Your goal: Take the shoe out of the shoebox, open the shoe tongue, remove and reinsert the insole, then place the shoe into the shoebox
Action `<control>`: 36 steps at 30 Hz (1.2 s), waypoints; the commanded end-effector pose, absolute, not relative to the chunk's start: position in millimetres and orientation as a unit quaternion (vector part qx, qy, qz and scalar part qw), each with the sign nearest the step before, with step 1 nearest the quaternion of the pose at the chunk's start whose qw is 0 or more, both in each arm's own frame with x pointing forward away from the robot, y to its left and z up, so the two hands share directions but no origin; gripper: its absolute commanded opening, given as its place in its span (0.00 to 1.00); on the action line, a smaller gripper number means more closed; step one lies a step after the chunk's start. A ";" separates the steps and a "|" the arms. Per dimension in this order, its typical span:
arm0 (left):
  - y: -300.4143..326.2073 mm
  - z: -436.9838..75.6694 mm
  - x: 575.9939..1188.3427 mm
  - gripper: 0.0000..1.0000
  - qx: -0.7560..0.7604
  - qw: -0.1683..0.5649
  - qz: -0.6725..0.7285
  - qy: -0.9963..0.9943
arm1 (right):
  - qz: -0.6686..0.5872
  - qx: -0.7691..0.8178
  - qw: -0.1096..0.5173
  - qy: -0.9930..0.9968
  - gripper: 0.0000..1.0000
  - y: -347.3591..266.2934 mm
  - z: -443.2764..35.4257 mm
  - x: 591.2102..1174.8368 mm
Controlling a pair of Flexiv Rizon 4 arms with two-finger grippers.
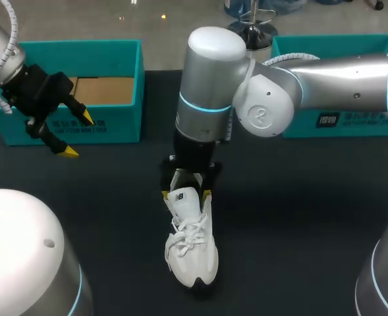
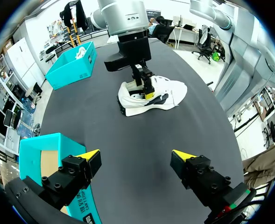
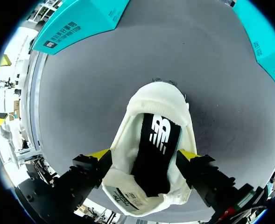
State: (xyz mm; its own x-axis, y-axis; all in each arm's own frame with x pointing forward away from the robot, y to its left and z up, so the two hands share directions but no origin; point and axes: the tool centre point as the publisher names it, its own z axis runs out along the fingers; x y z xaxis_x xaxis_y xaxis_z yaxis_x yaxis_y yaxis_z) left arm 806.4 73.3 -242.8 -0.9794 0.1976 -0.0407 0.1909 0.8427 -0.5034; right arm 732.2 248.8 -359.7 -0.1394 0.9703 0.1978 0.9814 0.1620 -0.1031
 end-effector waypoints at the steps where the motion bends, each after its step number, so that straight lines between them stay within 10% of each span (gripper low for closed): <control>1: 73.3 -242.9 806.7 1.00 -0.101 0.007 0.260 -0.960 | -0.025 -0.646 0.109 -0.755 0.83 252.8 -363.9 731.2; 10: 73.3 -242.9 806.7 1.00 -0.101 0.007 0.260 -0.960 | -0.021 -0.649 0.107 -0.753 1.00 251.2 -365.5 731.4; 36: 73.3 -242.9 806.7 1.00 -0.101 0.007 0.260 -0.960 | -0.032 -0.670 0.048 -0.740 1.00 232.3 -316.0 717.2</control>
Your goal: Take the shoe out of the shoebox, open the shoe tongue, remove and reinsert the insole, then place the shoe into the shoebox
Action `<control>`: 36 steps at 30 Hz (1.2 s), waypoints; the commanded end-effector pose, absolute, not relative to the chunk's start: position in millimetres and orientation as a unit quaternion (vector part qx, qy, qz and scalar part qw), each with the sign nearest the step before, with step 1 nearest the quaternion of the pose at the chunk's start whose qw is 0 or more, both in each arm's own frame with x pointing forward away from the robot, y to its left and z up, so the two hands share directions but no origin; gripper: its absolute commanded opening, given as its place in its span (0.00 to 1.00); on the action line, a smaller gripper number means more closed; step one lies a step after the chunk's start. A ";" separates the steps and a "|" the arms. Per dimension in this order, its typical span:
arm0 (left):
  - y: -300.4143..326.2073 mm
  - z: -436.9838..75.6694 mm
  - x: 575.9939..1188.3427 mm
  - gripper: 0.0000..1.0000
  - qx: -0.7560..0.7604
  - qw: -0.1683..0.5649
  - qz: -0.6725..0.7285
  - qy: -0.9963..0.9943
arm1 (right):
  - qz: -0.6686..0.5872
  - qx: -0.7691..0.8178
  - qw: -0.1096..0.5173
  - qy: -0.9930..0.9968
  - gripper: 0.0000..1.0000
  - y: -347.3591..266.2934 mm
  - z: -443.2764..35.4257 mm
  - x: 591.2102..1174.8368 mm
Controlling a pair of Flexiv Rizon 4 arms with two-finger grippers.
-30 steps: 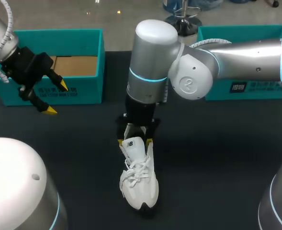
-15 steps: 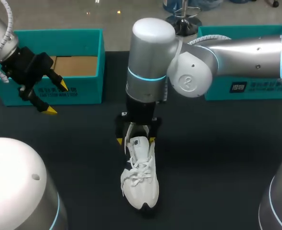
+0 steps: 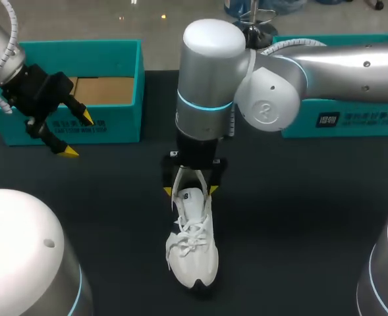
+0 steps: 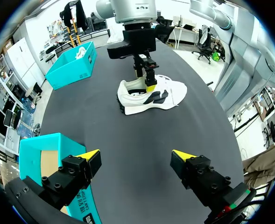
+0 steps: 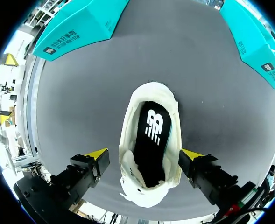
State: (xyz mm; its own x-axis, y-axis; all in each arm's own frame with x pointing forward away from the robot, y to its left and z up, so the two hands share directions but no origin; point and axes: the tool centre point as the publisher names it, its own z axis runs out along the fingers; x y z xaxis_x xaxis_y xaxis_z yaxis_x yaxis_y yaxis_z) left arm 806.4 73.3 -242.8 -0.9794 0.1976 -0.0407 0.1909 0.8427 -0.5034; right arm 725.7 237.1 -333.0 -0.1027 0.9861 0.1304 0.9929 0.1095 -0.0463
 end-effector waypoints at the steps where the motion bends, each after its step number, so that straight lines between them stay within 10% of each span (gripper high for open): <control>1: 73.3 -242.9 806.7 1.00 -0.101 0.007 0.260 -0.960 | -0.032 -0.671 0.046 -0.739 1.00 230.9 -312.9 715.9; 20: 73.3 -242.9 806.7 1.00 -0.101 0.007 0.260 -0.960 | -0.028 -0.672 0.040 -0.739 1.00 224.9 -280.1 672.5; 24: 73.3 -242.9 806.7 1.00 -0.101 0.007 0.260 -0.960 | -0.030 -0.664 0.057 -0.745 0.00 228.0 -287.1 662.8; 36: 73.3 -242.9 806.7 1.00 -0.101 0.007 0.260 -0.960 | -0.027 -0.661 0.085 -0.745 0.00 229.3 -312.1 651.5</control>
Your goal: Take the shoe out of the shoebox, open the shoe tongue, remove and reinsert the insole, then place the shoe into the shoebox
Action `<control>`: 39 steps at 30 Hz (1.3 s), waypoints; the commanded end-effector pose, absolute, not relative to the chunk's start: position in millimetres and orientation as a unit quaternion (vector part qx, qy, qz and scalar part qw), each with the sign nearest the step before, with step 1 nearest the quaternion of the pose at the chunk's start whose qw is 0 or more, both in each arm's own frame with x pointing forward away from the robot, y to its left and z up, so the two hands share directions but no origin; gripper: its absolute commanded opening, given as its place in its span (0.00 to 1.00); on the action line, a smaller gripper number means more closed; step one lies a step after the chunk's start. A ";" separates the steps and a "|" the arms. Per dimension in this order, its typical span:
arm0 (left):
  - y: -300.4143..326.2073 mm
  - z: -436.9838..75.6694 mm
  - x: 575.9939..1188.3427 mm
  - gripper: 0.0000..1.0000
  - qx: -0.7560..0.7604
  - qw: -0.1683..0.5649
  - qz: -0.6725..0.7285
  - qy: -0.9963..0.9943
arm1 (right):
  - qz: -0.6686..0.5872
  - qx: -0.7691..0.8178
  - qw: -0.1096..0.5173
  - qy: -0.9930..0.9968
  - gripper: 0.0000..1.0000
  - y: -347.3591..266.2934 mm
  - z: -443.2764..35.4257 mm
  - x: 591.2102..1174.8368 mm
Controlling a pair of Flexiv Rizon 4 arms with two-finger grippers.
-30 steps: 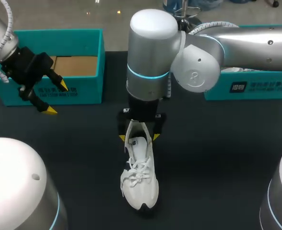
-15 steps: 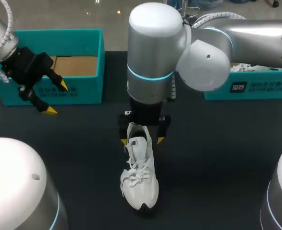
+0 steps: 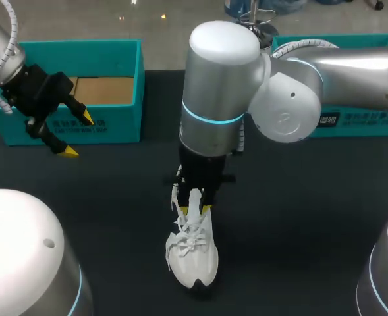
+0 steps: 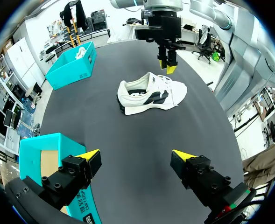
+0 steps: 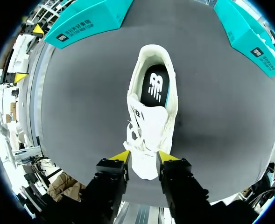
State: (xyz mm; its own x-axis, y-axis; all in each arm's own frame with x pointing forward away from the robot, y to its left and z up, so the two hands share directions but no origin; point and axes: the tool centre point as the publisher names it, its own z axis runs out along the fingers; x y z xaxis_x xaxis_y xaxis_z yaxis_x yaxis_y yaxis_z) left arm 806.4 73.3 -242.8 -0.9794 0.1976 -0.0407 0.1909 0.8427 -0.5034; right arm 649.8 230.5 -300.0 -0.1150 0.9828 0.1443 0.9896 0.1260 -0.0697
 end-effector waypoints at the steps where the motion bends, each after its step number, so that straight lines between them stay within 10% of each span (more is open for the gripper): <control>1: 73.3 -242.9 806.7 1.00 -0.101 0.007 0.260 -0.960 | -0.028 -0.661 0.085 -0.745 0.00 229.3 -314.7 653.7; 30: 73.3 -242.9 806.7 1.00 -0.101 0.007 0.260 -0.960 | -0.047 -0.415 -0.030 -0.908 0.00 242.0 -291.7 722.3; 31: 73.3 -242.9 806.7 1.00 -0.101 0.007 0.260 -0.960 | -0.032 -0.435 -0.029 -0.899 0.16 238.8 -295.1 724.1; 32: 73.3 -242.9 806.7 1.00 -0.101 0.007 0.260 -0.960 | -0.032 -0.435 -0.029 -0.899 1.00 238.8 -295.1 724.1; 39: 73.3 -242.9 806.7 1.00 -0.101 0.007 0.260 -0.960 | -0.032 -0.435 -0.029 -0.899 1.00 238.8 -295.1 724.1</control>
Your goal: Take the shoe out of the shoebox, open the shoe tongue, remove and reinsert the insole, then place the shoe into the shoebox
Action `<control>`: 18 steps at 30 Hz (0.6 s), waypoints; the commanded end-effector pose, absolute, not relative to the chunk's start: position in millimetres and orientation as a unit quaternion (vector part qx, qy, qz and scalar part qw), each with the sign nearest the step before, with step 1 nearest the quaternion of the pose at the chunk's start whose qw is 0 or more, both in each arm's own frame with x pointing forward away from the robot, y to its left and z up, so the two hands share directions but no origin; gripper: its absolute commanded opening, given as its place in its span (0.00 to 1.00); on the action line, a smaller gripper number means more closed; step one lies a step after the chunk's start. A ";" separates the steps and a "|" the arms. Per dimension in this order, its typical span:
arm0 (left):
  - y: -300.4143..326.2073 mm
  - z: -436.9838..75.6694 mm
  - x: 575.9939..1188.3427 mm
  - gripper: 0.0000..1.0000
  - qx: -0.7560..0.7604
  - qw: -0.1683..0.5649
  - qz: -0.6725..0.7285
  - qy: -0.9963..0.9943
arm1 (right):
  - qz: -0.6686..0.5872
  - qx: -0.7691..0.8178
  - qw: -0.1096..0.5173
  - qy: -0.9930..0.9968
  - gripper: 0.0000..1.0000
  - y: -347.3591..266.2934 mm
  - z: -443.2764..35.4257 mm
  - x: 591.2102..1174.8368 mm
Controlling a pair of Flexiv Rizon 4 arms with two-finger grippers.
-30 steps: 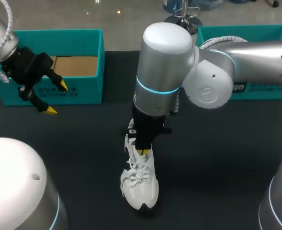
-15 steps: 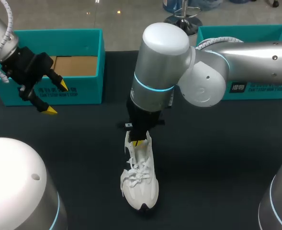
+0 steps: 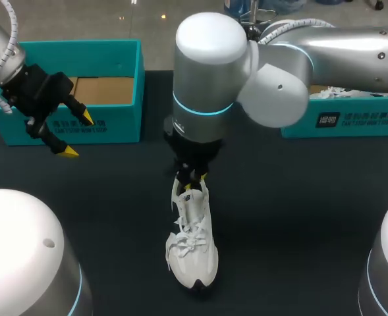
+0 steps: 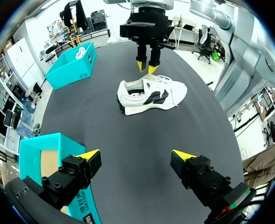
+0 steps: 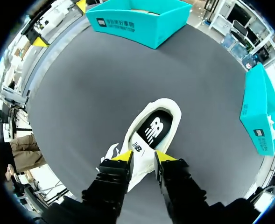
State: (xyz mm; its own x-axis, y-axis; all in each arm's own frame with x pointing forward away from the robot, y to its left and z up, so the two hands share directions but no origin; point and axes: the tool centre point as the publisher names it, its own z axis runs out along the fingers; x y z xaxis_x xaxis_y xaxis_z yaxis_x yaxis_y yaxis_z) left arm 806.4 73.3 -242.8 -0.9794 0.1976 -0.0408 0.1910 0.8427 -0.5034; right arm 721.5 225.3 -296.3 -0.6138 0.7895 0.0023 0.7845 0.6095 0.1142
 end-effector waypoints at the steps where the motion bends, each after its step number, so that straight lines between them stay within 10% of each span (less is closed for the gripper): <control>1: 73.3 -242.9 806.7 1.00 -0.101 0.007 0.260 -0.960 | 0.032 0.435 0.029 0.899 1.00 238.8 -295.1 724.1; 18: 73.3 -242.9 806.7 1.00 -0.101 0.007 0.260 -0.960 | 0.088 0.177 0.052 0.979 1.00 232.4 -304.3 736.6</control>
